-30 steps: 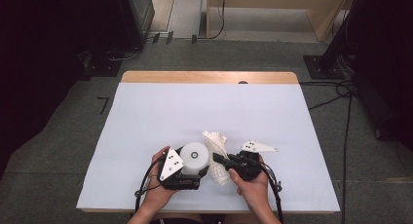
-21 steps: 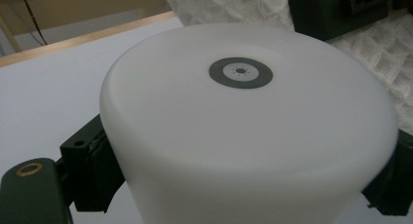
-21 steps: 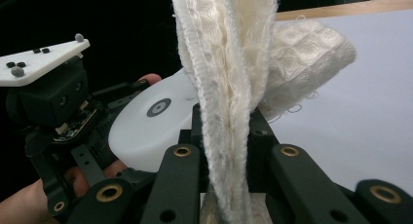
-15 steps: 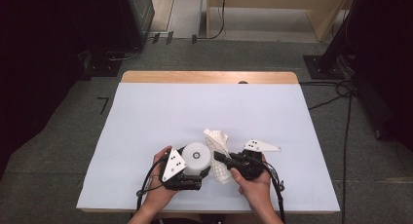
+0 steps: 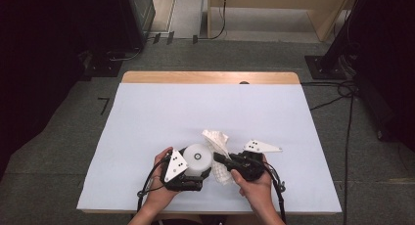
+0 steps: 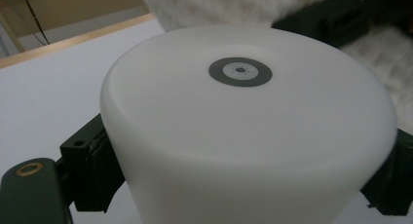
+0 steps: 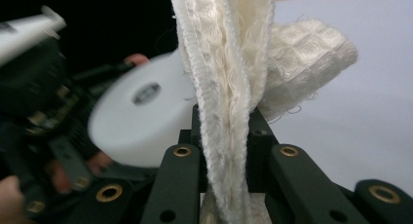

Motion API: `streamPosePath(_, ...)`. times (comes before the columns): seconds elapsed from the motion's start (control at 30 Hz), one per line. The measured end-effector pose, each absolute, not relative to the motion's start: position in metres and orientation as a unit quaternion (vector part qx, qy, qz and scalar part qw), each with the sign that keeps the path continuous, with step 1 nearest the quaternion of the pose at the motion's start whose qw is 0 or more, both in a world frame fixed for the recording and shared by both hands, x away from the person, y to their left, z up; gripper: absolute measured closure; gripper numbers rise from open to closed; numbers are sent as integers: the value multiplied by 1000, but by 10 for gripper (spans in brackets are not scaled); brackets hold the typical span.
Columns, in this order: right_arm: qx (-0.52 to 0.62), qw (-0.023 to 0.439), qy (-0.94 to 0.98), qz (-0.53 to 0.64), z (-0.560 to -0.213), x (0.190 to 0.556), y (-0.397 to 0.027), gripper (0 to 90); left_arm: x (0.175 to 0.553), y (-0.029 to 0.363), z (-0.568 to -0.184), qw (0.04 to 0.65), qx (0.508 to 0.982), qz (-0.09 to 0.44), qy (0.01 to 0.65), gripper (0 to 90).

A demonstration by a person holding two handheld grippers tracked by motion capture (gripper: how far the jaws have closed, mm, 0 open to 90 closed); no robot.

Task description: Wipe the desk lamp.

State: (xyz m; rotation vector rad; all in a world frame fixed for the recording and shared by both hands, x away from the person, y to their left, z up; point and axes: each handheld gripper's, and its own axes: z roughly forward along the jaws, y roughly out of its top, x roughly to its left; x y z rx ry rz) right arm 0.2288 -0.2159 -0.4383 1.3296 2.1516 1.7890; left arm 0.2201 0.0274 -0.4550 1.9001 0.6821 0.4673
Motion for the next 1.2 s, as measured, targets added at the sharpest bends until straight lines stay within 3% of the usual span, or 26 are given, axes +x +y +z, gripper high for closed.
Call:
streamPosePath(0.17, 424, 25, 683, 594, -428, 227, -224, 799, 220, 27, -455, 511, 788, 194, 284, 89)
streamPosePath(0.53, 447, -11, 692, 567, -459, 238, -215, 799, 221, 32, -452, 525, 776, 201, 287, 89)
streamPosePath(0.9, 458, 14, 691, 559, -459, 239, -222, 797, 223, 29, -463, 507, 784, 211, 288, 89)
streamPosePath(1.0, 464, 16, 688, 558, -459, 239, -225, 797, 222, 32, -462, 501, 785, 206, 301, 87)
streamPosePath(1.2, 465, 26, 690, 554, -459, 240, -227, 796, 213, 21, -460, 462, 771, 244, 364, 15)
